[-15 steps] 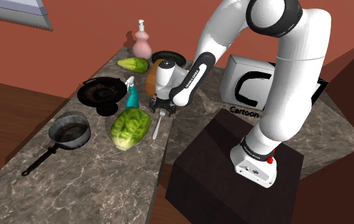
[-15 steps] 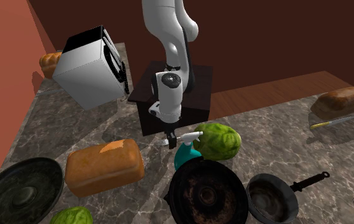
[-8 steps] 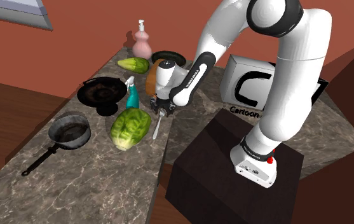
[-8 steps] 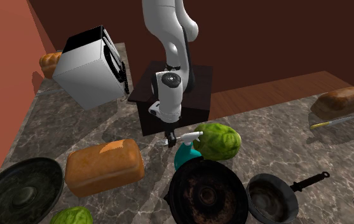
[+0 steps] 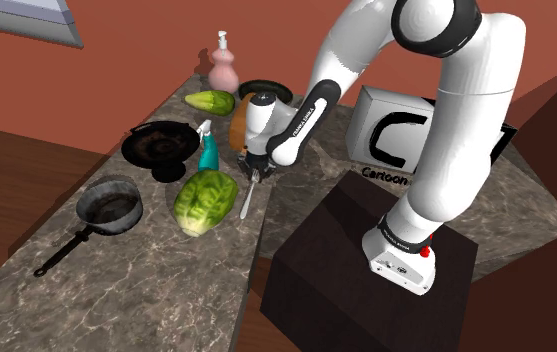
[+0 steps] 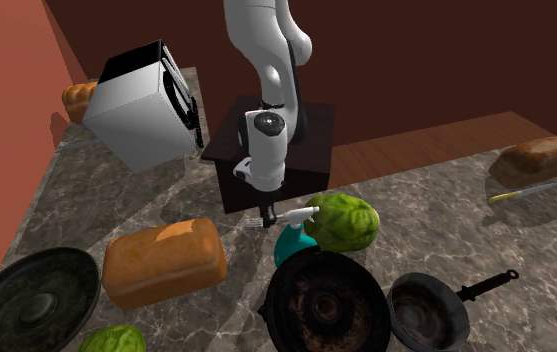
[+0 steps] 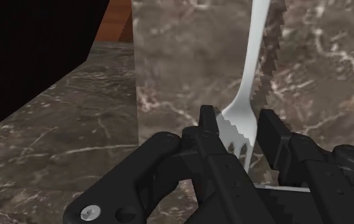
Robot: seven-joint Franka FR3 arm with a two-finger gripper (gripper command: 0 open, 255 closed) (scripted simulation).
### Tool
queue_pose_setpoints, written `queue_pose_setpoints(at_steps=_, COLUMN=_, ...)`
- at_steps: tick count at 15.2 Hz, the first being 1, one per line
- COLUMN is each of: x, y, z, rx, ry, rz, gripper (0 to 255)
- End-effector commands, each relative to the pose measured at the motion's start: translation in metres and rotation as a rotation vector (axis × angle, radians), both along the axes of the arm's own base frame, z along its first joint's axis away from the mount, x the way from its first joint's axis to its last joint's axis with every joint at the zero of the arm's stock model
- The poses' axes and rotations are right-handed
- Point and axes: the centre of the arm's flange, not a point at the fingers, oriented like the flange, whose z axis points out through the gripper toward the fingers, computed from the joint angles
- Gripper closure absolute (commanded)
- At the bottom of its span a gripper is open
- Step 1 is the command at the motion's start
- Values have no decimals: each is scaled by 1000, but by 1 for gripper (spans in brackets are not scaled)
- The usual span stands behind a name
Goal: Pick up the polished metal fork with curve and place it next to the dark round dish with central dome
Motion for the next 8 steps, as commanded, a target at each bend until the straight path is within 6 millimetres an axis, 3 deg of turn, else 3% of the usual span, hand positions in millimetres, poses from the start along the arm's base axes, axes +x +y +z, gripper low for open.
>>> queue_pose_setpoints(at_steps=1, x=1, y=1, z=9, rx=2, ry=-3, rz=0, gripper=255)
queue_pose_setpoints(at_steps=8, x=1, y=1, z=46, rx=2, ry=-3, rz=0, gripper=255)
